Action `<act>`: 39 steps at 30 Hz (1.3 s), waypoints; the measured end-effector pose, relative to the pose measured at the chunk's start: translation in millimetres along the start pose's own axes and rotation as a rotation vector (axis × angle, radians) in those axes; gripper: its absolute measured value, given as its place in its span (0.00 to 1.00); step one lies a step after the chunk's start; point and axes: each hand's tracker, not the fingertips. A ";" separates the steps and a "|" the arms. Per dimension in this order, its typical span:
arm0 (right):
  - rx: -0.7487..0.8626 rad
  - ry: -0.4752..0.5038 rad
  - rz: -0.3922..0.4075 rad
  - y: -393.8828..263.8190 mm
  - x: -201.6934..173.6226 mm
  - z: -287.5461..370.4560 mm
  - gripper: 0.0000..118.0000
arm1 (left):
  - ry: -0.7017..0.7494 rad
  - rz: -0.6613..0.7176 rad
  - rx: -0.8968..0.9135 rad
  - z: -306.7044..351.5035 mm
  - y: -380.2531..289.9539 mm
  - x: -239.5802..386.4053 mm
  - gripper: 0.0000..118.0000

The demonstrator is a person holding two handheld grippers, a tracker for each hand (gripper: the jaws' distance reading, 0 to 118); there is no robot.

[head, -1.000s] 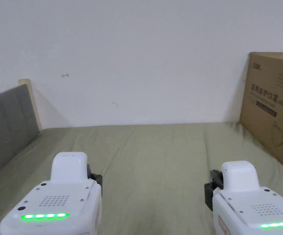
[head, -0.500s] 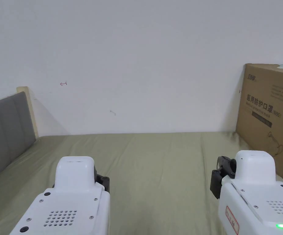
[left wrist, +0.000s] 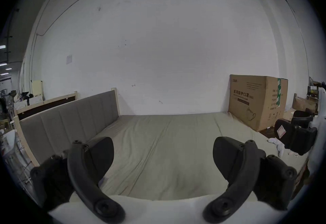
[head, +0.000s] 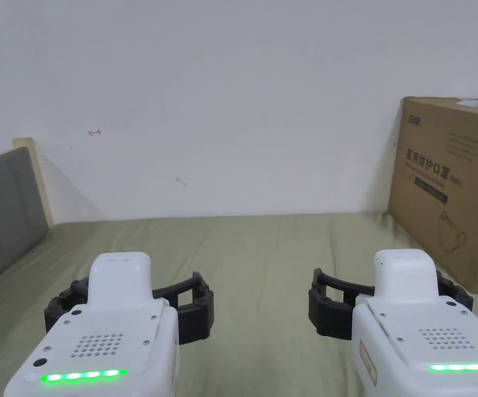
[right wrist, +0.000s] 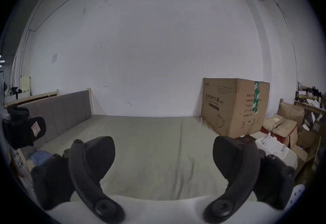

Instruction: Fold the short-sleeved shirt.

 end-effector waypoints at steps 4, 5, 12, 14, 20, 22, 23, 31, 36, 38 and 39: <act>0.005 -0.001 -0.014 0.3 3.5 1.7 0.95 | -0.008 -0.017 -0.004 -4.0 -1.3 -2.1 0.96; 0.007 -0.006 -0.010 0.0 4.0 1.6 0.95 | -0.019 -0.016 -0.003 -4.4 -0.8 -3.0 0.96; -0.009 -0.002 -0.007 -1.9 5.2 0.3 0.95 | 0.062 -0.004 -0.102 -21.6 -6.5 -6.6 0.96; -0.010 -0.002 0.004 -2.6 5.3 0.2 0.95 | 0.033 -0.017 -0.097 -18.3 -9.6 -7.2 0.96; -0.022 -0.006 0.013 -3.4 6.2 -2.2 0.95 | -0.023 -0.012 -0.096 -13.8 -11.7 -6.3 0.96; -0.025 -0.027 0.026 -4.5 6.1 -3.3 0.95 | -0.020 -0.003 -0.099 -13.5 -11.1 -6.1 0.96; -0.027 -0.029 0.028 -5.1 6.5 -3.7 0.95 | -0.022 -0.009 -0.098 -13.0 -10.9 -5.8 0.96; -0.042 -0.018 0.006 -8.3 11.1 -5.0 0.95 | -0.026 -0.018 -0.066 -8.7 -9.6 -4.2 0.97; -0.049 -0.021 0.018 -10.4 10.1 -5.8 0.95 | -0.039 -0.045 -0.053 -5.3 -10.2 -2.0 0.97; -0.051 -0.019 0.013 -10.8 9.9 -6.2 0.95 | -0.043 -0.046 -0.052 -4.8 -9.6 -1.0 0.97; -0.051 -0.017 0.010 -10.9 9.8 -6.2 0.95 | -0.052 -0.050 -0.052 -5.1 -9.6 -0.7 0.97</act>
